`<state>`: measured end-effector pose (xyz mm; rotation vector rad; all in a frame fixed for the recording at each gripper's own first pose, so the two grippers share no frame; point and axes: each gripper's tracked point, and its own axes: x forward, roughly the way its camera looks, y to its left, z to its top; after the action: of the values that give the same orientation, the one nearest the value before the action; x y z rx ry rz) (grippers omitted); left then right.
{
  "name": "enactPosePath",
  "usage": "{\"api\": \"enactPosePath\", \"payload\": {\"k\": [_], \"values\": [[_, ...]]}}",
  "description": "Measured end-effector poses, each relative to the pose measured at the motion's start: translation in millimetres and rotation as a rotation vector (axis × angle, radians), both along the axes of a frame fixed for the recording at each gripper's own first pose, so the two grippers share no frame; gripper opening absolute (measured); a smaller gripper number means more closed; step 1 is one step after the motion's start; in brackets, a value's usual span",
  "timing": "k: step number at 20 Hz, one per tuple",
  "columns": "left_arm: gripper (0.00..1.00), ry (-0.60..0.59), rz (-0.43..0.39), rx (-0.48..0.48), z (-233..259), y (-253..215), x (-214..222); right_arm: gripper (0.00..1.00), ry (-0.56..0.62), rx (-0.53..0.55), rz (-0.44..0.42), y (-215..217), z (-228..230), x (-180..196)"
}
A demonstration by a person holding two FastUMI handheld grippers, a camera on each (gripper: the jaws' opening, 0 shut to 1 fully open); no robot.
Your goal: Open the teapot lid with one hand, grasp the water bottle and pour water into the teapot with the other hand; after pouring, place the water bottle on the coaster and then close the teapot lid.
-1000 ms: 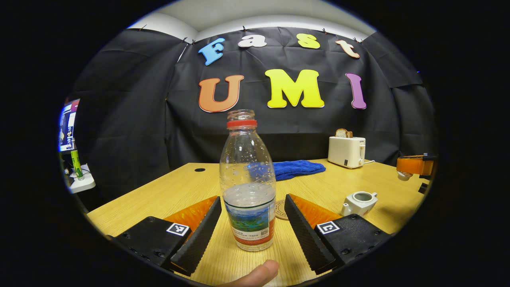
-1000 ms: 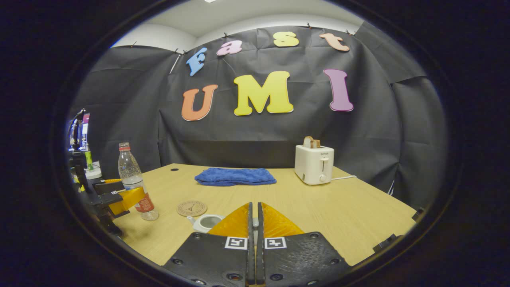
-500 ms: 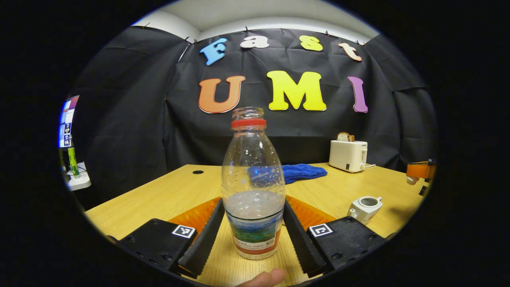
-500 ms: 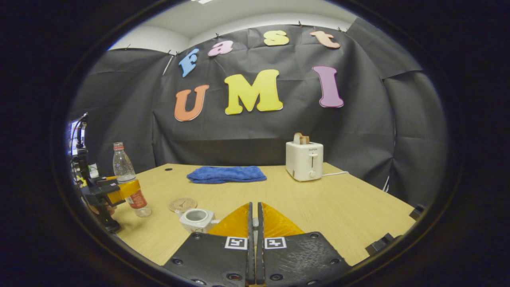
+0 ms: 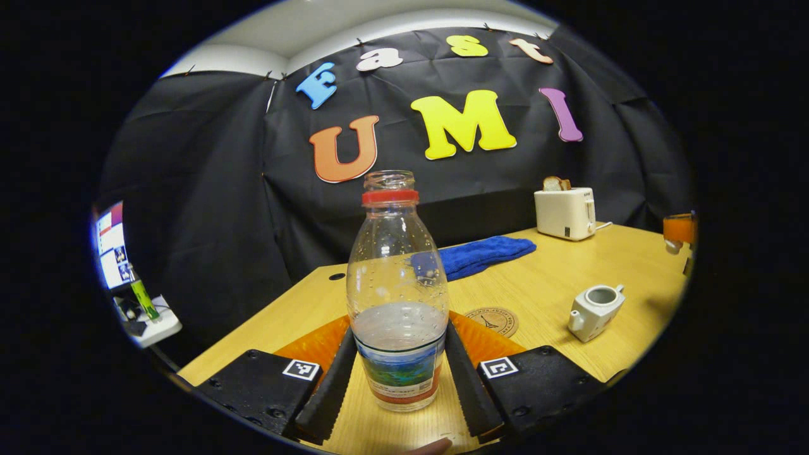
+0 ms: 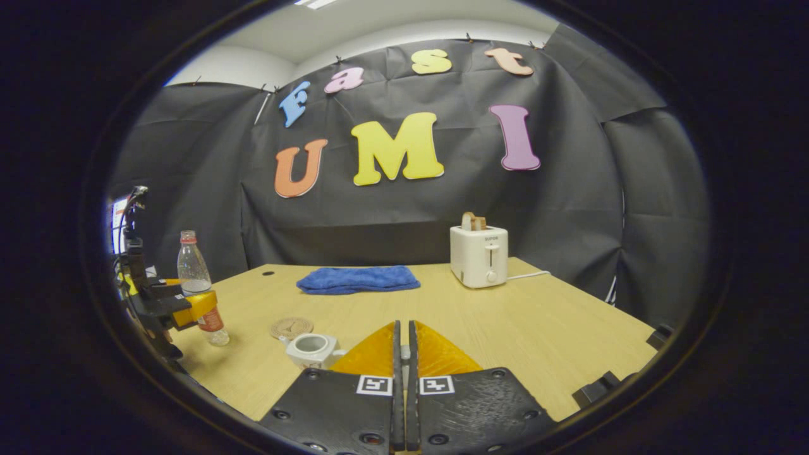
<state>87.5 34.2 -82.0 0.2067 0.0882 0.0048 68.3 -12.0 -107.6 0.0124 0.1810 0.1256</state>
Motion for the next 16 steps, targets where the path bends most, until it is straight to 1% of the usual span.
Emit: {"api": "enactPosePath", "payload": {"k": [2,4,8,13,16], "values": [[0.77,0.008,0.012,0.104,4.5,0.5,-1.4,0.01,-0.009,-0.008,-0.003,-4.3,4.3,-1.5],[0.77,0.005,0.015,0.228,13.9,-2.1,-1.5,0.01,-0.018,-0.015,-0.013,-10.4,9.0,-0.4],[0.76,0.014,-0.002,0.458,20.5,-8.7,-0.3,0.01,-0.024,-0.032,-0.035,-22.3,11.8,0.9],[0.76,0.085,0.012,0.696,10.2,-11.2,5.3,0.01,-0.042,-0.067,-0.065,-36.1,16.0,3.1],[0.76,0.107,-0.008,0.854,3.7,-21.5,7.0,0.01,-0.059,-0.081,-0.093,-48.3,21.3,5.0]]}}
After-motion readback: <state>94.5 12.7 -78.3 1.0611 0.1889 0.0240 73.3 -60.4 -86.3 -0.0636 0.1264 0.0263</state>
